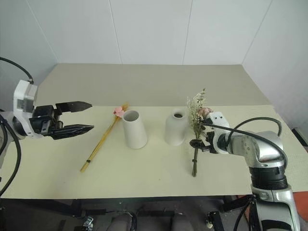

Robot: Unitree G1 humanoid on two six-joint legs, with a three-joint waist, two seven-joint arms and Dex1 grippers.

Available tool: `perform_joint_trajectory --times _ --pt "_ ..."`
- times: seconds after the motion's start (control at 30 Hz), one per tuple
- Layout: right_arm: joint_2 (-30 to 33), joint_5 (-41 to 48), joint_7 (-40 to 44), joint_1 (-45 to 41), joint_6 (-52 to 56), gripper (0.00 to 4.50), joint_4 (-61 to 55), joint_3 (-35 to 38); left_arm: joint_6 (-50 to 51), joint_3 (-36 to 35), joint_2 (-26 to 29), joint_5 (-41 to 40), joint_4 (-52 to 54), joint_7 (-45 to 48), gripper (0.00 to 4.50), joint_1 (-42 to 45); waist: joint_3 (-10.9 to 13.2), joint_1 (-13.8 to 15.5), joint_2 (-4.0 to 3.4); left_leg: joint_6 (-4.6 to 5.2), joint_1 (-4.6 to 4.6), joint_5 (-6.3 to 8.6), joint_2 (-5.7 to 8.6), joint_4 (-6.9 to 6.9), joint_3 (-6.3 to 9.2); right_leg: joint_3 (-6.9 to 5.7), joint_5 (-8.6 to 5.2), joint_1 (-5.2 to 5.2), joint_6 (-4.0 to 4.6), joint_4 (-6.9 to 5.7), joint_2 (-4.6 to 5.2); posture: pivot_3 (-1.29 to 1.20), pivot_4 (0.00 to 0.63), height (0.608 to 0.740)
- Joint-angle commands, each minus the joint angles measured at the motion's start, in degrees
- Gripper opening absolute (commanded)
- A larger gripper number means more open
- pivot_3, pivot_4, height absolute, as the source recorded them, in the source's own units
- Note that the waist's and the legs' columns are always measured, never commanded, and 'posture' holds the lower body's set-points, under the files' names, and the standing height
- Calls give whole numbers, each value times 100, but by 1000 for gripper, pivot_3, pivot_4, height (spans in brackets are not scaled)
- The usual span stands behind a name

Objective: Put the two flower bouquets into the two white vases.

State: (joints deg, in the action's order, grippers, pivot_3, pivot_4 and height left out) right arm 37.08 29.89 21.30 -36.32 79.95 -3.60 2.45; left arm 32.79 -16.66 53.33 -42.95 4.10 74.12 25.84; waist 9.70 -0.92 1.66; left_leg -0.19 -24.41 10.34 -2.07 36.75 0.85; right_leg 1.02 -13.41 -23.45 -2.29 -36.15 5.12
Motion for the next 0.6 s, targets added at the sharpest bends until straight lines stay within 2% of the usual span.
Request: perform_joint_trajectory --times 0.03,0.3,0.37,0.47,0.6 --pt "-10 -185 136 -244 -269 3163 321 -133 12 -201 64 -116 188 -38 4500 -47 0 0 0 0 0 0 0 0 0 0 0 0 0 -1 0 0 150 740" --pt "-129 -533 115 -449 -589 411 1041 -53 100 -371 88 -178 401 -166 4500 -265 0 9 0 0 2 0 1 0 -1 0 0 2 0 -2 1 0 150 740" --pt "-152 -599 30 -451 -620 248 1054 83 120 -380 77 -187 435 -191 4500 -273 0 7 -1 0 3 0 0 0 0 0 0 2 0 -2 0 0 150 740" --pt "-518 -771 -681 -513 -992 248 981 875 104 -340 67 -169 396 -200 4500 -221 0 6 -1 0 2 0 0 0 0 0 1 1 1 -3 -1 0 150 740" --pt "-990 -1185 -1663 -470 -2235 248 38 1516 71 -228 51 -120 309 -194 4500 -81 6 4 -9 0 0 0 1 0 -1 3 0 -7 -2 -9 -1 0 150 740"
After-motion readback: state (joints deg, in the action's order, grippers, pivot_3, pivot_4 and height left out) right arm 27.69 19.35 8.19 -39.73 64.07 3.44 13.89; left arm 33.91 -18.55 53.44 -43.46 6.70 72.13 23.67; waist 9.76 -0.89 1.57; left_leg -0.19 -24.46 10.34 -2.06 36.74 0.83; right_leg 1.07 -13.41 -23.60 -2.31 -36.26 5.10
